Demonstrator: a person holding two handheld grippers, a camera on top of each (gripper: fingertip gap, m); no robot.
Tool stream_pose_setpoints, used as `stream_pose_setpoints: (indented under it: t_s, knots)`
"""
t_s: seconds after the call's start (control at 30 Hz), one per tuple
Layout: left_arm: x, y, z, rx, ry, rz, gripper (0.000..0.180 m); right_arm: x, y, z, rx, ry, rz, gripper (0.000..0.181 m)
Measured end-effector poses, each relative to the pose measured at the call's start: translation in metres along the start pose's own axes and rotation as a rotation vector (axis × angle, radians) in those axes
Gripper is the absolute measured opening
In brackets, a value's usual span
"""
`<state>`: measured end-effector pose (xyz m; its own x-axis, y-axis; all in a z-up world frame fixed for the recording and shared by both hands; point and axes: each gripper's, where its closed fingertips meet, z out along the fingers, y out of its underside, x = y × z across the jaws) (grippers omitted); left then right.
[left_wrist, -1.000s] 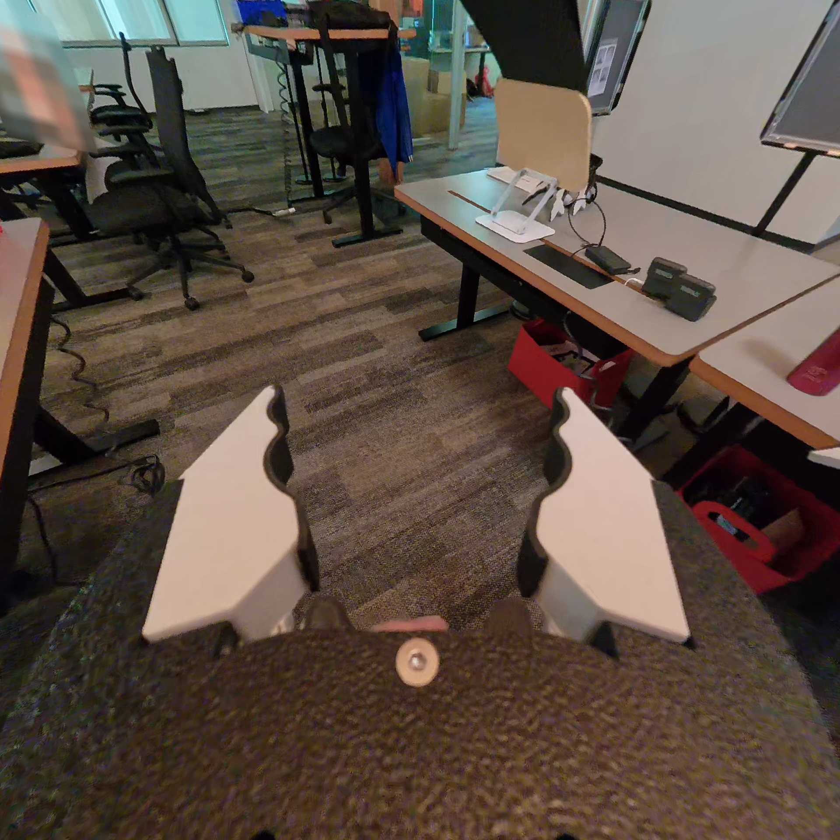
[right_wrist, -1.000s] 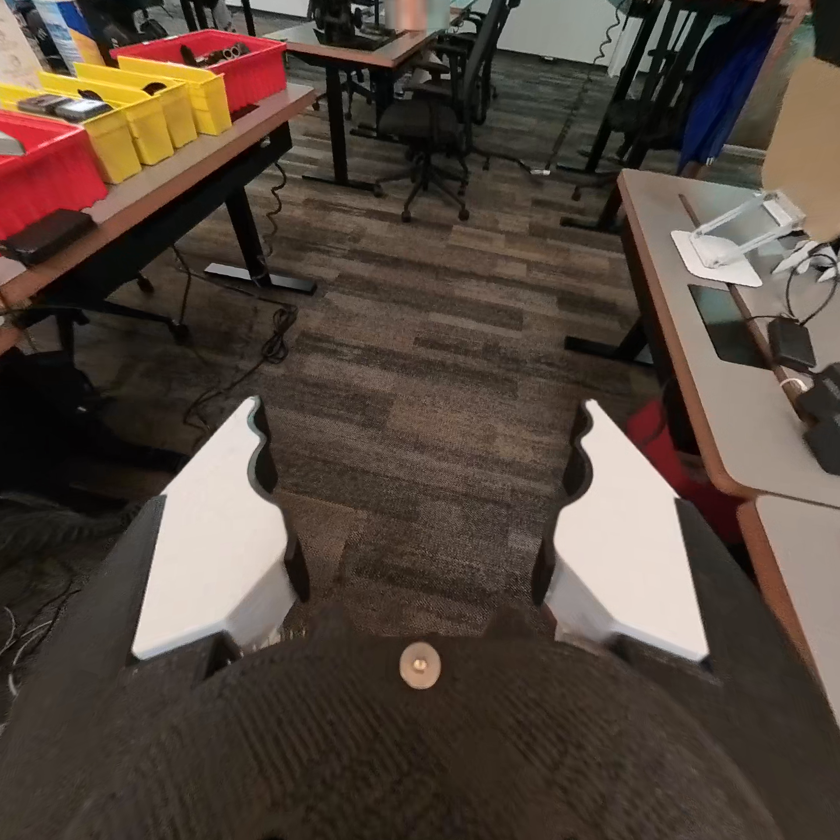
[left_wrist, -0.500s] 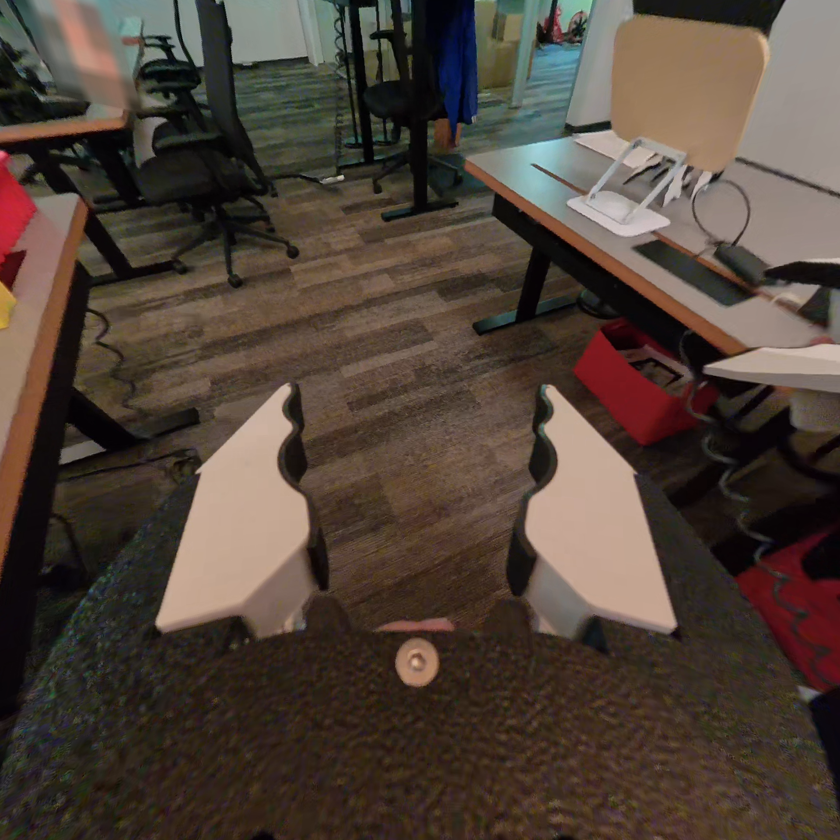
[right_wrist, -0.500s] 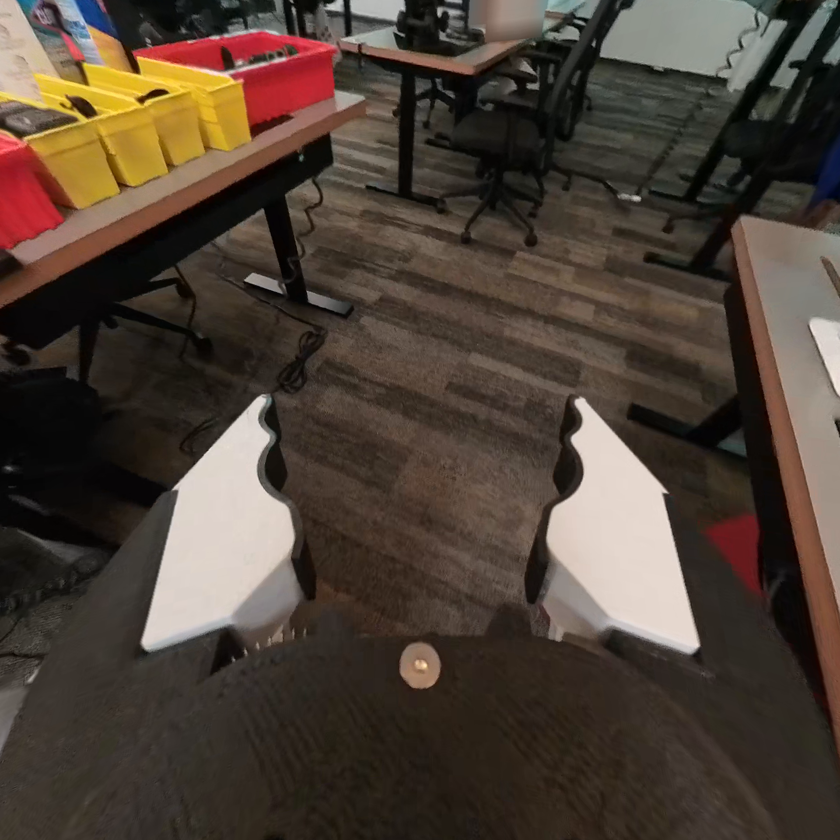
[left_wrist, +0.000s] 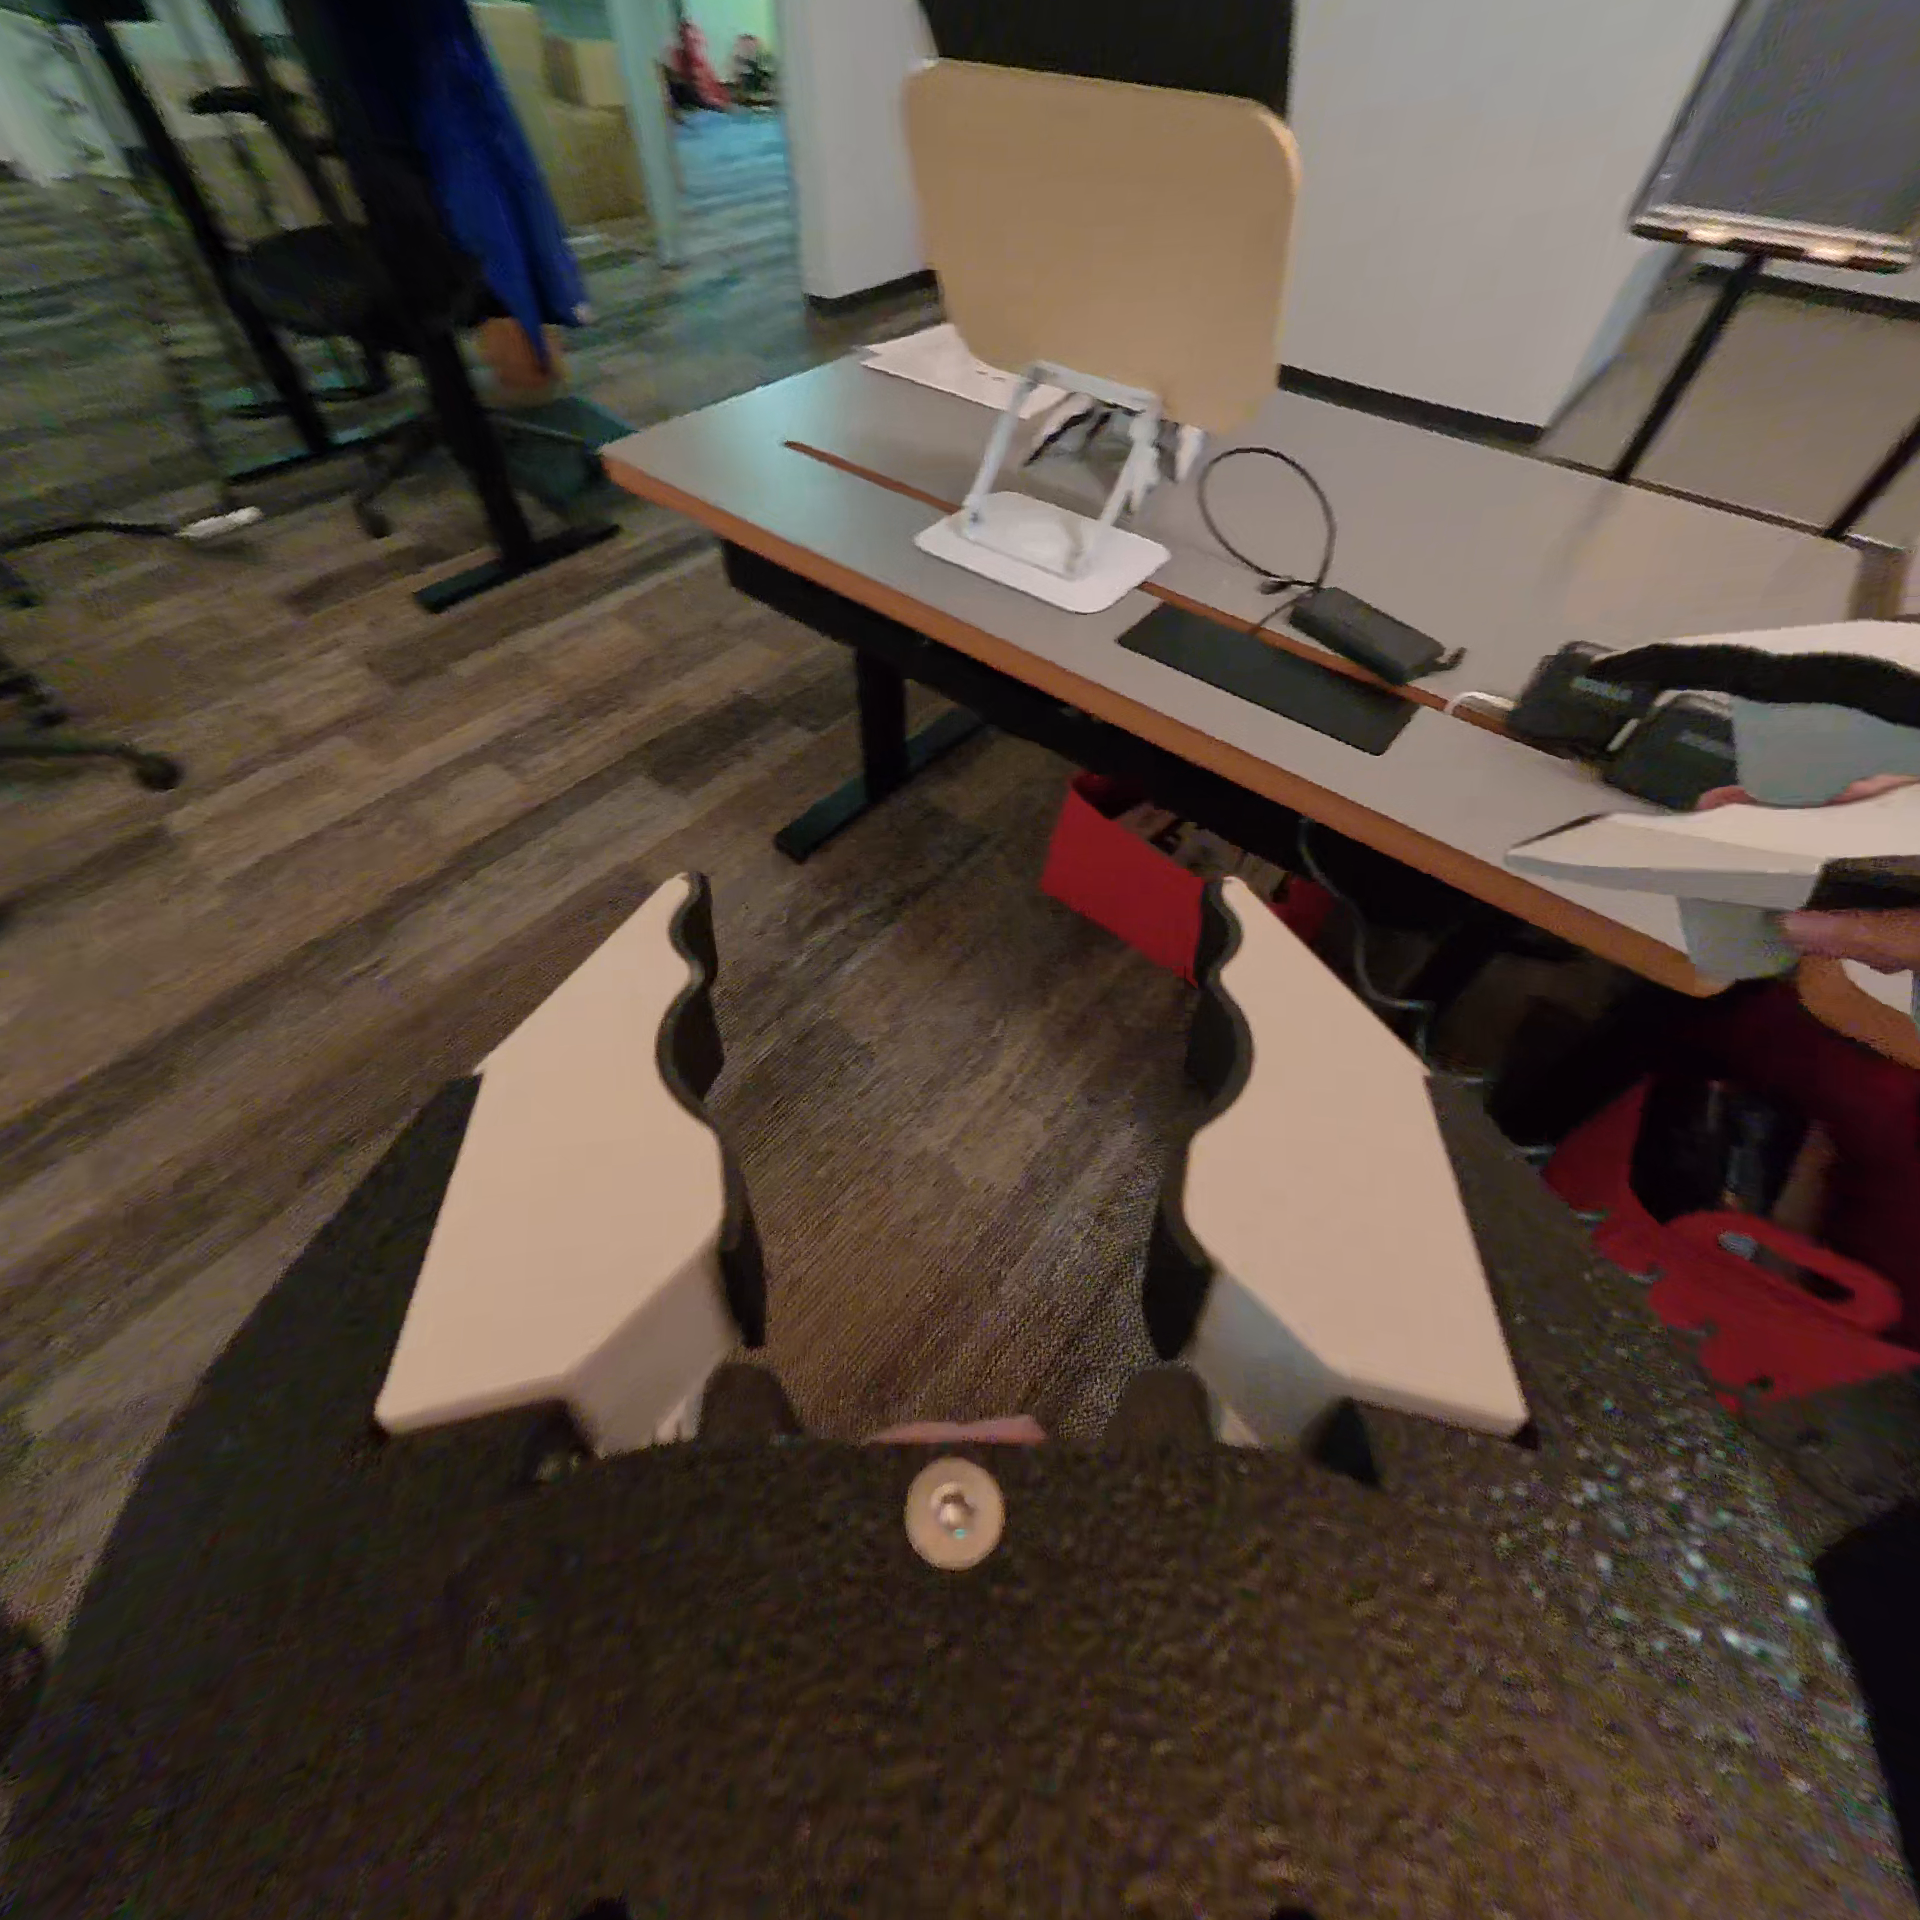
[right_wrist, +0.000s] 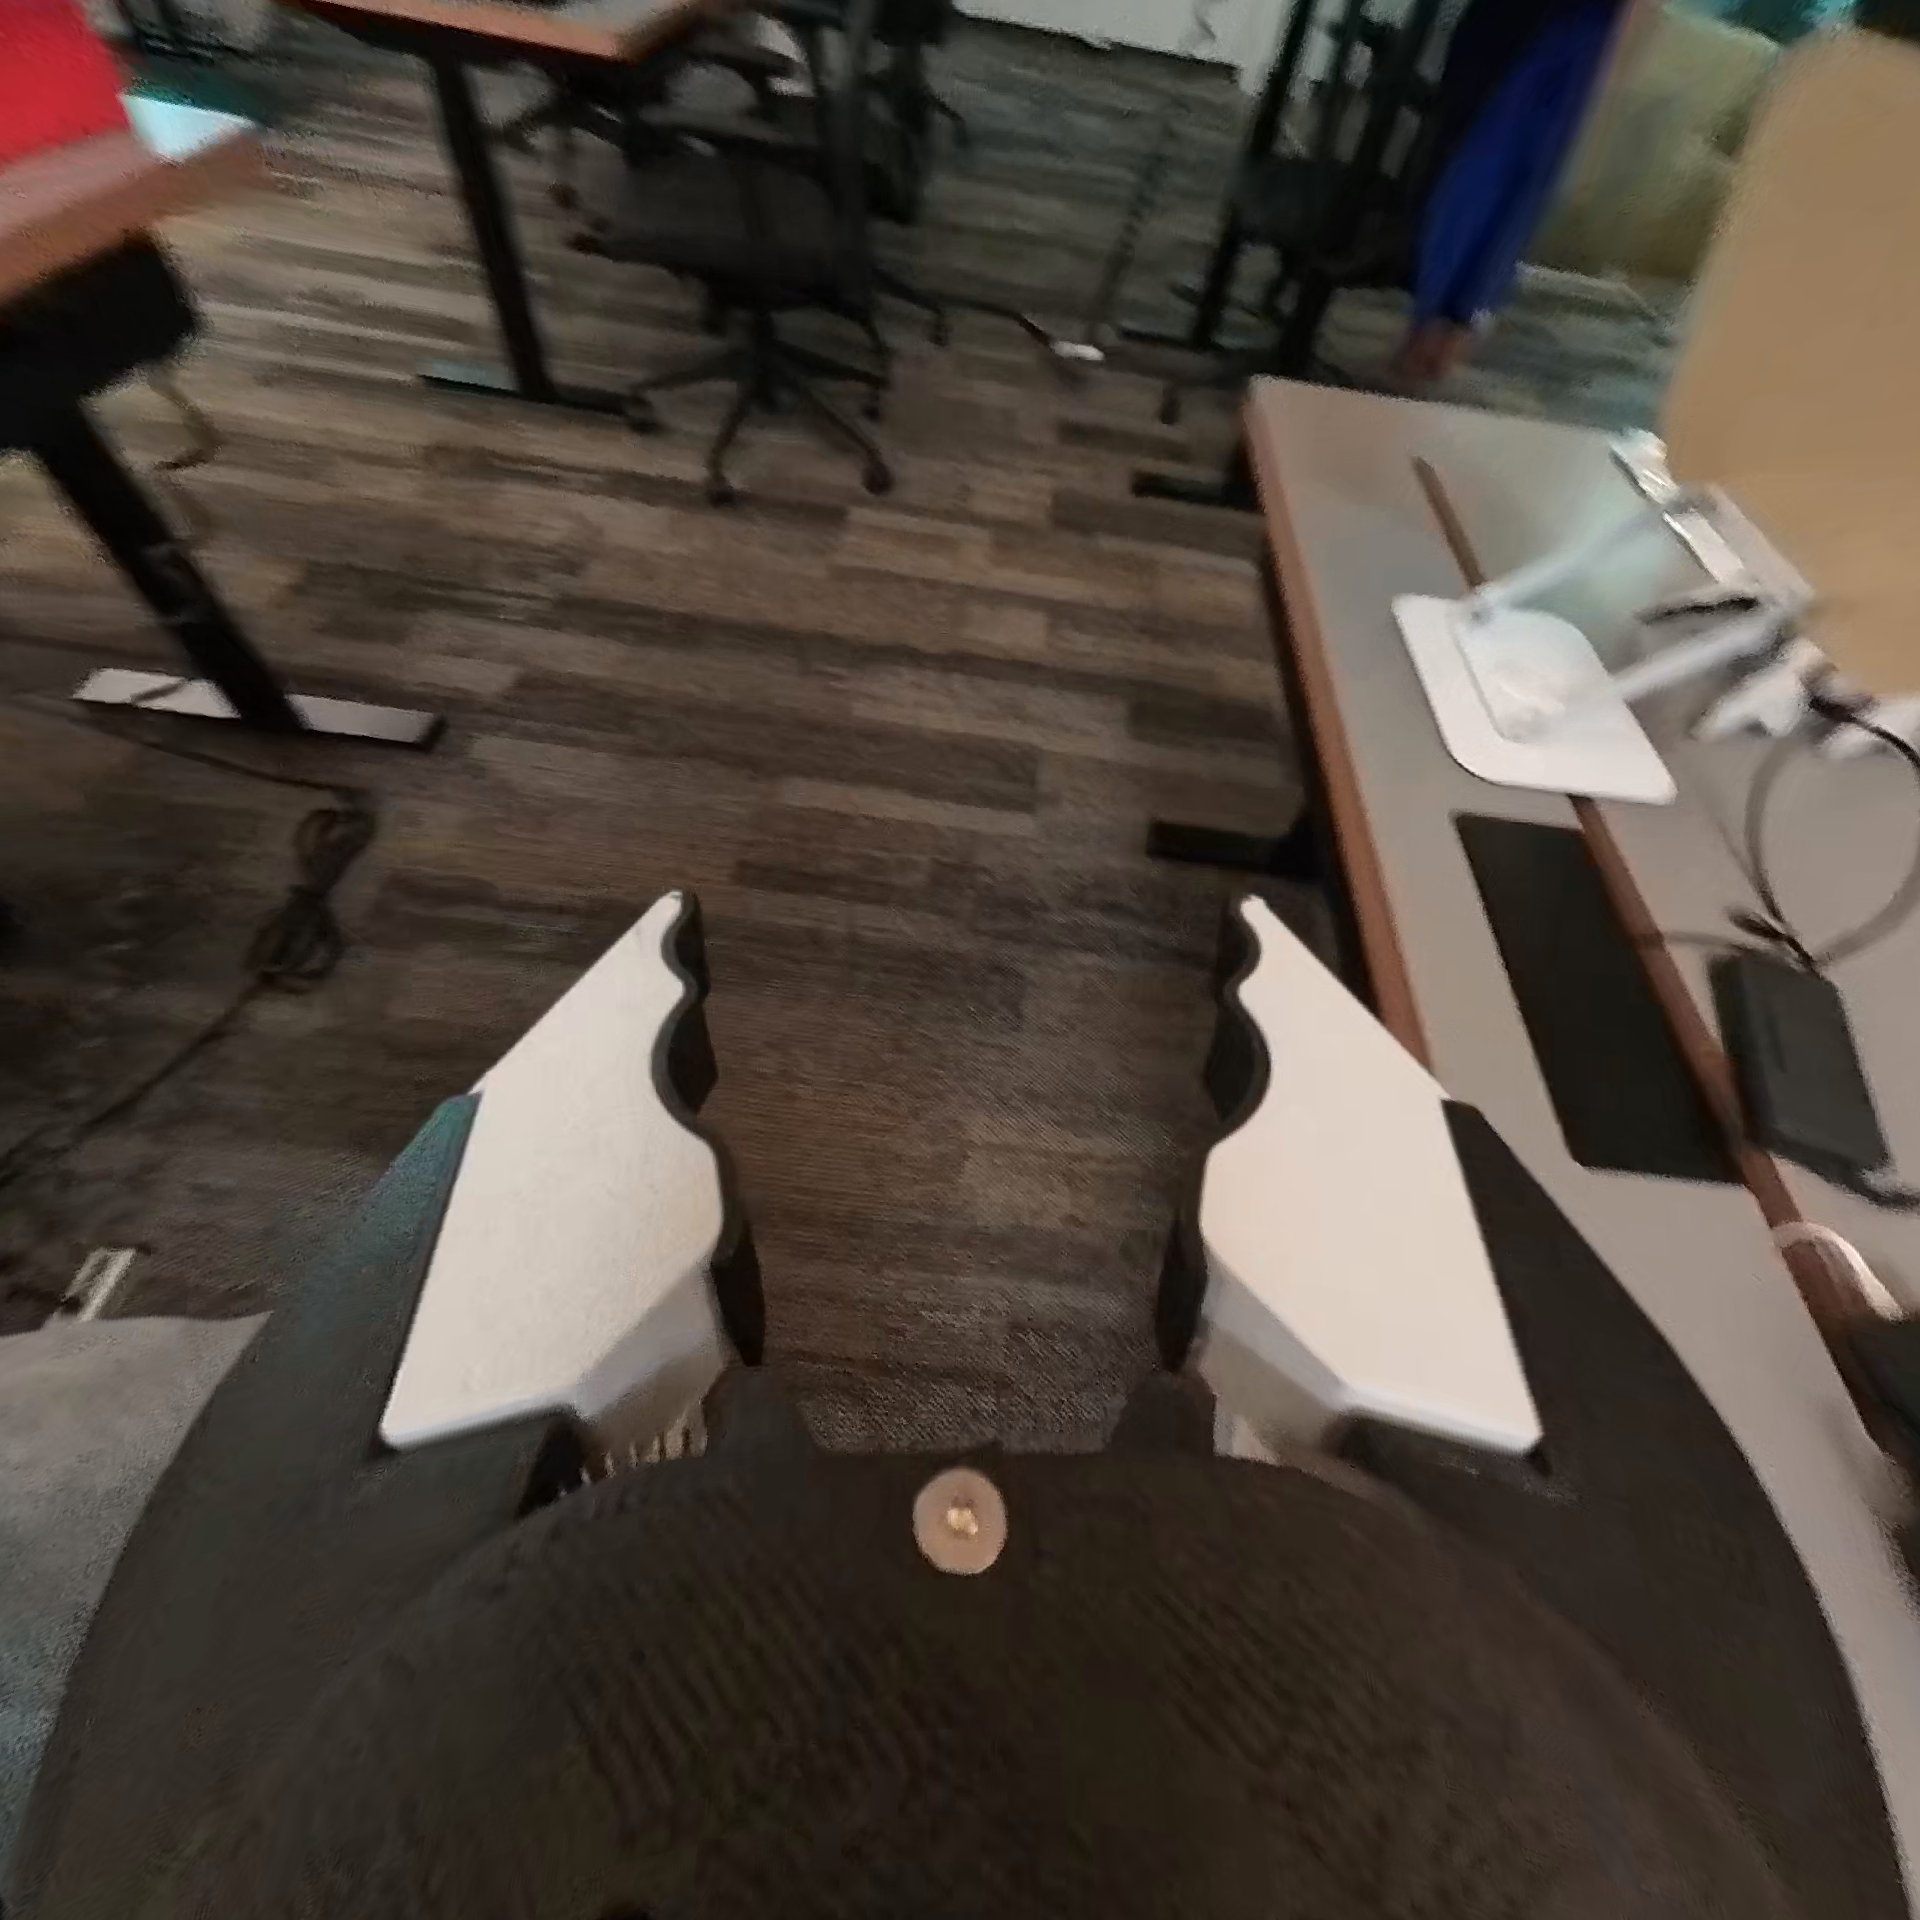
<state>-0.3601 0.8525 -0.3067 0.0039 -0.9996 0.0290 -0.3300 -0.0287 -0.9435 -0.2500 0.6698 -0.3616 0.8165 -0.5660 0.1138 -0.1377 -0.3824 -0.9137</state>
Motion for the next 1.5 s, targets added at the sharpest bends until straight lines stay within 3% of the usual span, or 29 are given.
stream_pose_setpoints:
  t_s: [0.23,0.4,0.57,0.83,1.03,1.33,1.5]
  knots:
    - [0.014,-0.032,0.100,-0.016,0.330,0.149,0.085,0.121,0.026,0.008,-0.128,0.398,-0.016,0.075]
    - [0.056,-0.044,0.155,-0.039,0.618,0.274,0.067,0.185,0.057,-0.030,-0.266,0.612,-0.072,0.063]
    - [0.142,-0.038,0.213,-0.043,0.901,0.443,0.056,0.221,0.103,-0.077,-0.361,0.768,0.043,0.050]
    - [0.352,-0.027,0.343,0.072,1.283,0.716,0.052,0.301,0.176,-0.104,-0.485,0.838,0.029,0.046]
    - [0.456,0.036,0.440,-0.021,1.416,0.943,0.052,0.353,0.219,-0.098,-0.565,0.769,-0.001,0.055]
    - [0.480,0.100,0.480,-0.144,1.534,1.199,0.009,0.377,0.245,-0.093,-0.598,0.715,0.013,0.050]
    - [0.478,0.100,0.478,-0.156,1.567,1.240,0.005,0.381,0.252,-0.090,-0.644,0.688,0.006,0.049]
